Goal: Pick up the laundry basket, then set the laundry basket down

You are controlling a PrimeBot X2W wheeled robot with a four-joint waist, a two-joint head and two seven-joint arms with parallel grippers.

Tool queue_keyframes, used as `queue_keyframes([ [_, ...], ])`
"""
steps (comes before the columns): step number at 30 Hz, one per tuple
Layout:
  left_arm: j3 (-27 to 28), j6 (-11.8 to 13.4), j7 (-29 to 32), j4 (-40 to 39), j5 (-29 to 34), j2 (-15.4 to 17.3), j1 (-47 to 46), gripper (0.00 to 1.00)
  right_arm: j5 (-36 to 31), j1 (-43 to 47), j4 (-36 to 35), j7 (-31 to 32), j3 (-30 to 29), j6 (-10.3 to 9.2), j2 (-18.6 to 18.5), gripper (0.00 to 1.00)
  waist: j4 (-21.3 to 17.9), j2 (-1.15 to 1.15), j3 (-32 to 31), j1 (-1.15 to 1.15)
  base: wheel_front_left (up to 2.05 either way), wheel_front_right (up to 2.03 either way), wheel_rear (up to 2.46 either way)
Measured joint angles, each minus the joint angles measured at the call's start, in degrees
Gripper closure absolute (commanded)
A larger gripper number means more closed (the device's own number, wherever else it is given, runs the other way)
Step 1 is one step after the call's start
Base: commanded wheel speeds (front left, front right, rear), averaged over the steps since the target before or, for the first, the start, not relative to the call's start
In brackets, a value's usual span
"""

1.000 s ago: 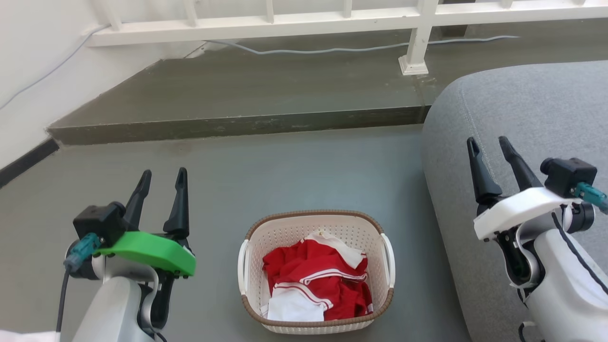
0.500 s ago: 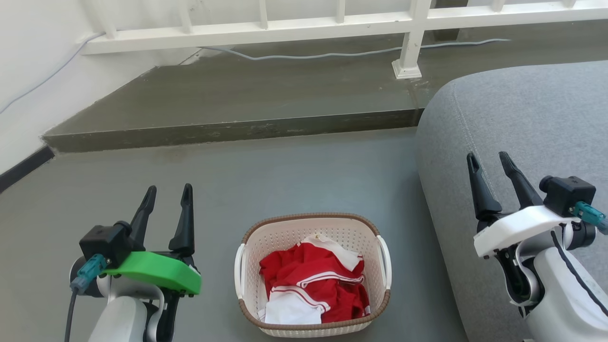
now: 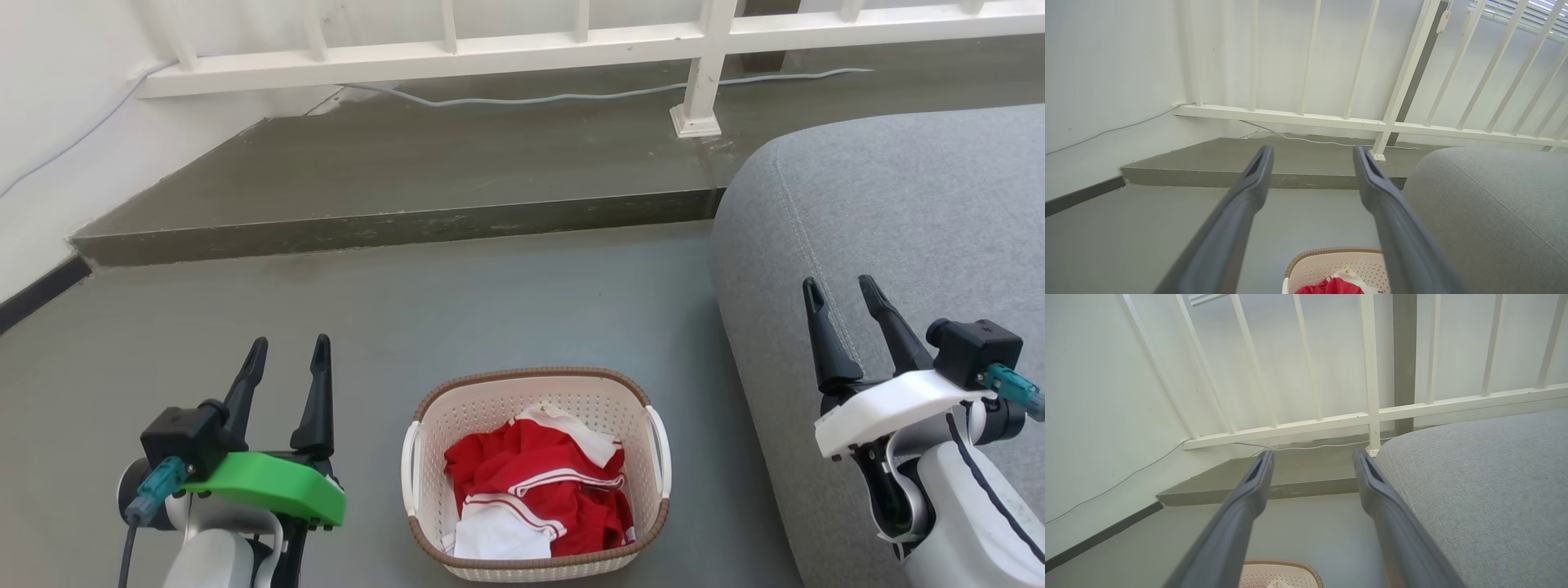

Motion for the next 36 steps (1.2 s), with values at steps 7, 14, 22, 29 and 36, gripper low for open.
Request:
queue_keyframes([
  [7, 0.44, -0.01, 0.0, -0.43, 0.46, -0.29, 0.63, 0.0, -0.59, 0.78, -0.37, 0.0, -0.83, 0.51, 0.56, 0.0, 0.09, 0.0, 0.12, 0.0, 0.0, 0.0, 0.0],
  [14, 0.9, -0.07, 0.0, -0.81, 0.57, -0.77, 1.0, 0.0, -1.19, 0.92, -0.57, 0.0, -1.53, 1.01, 1.07, 0.0, 0.22, 0.0, 0.22, 0.0, 0.0, 0.0, 0.0],
  [22, 1.21, -0.56, 0.0, -0.89, 0.9, -1.08, 1.68, 0.0, -1.81, 1.76, -0.58, 0.0, -2.29, 1.51, 1.72, 0.0, 0.37, 0.0, 0.29, 0.0, 0.0, 0.0, 0.0],
  [29, 0.33, -1.1, 0.25, -0.25, 0.86, -1.52, 2.12, 1.0, -2.16, 2.64, 0.68, 0.02, -2.61, 1.48, 2.52, 1.0, 0.53, 0.0, 0.23, 0.0, 0.0, 0.0, 0.0],
  [36, 0.46, -1.1, 0.86, 1.07, -0.98, -1.72, 3.6, 1.0, -0.26, 4.52, 2.0, 0.88, -3.46, 1.48, 3.57, 1.0, 0.67, 0.0, 0.2, 0.01, 0.0, 0.0, 0.0],
])
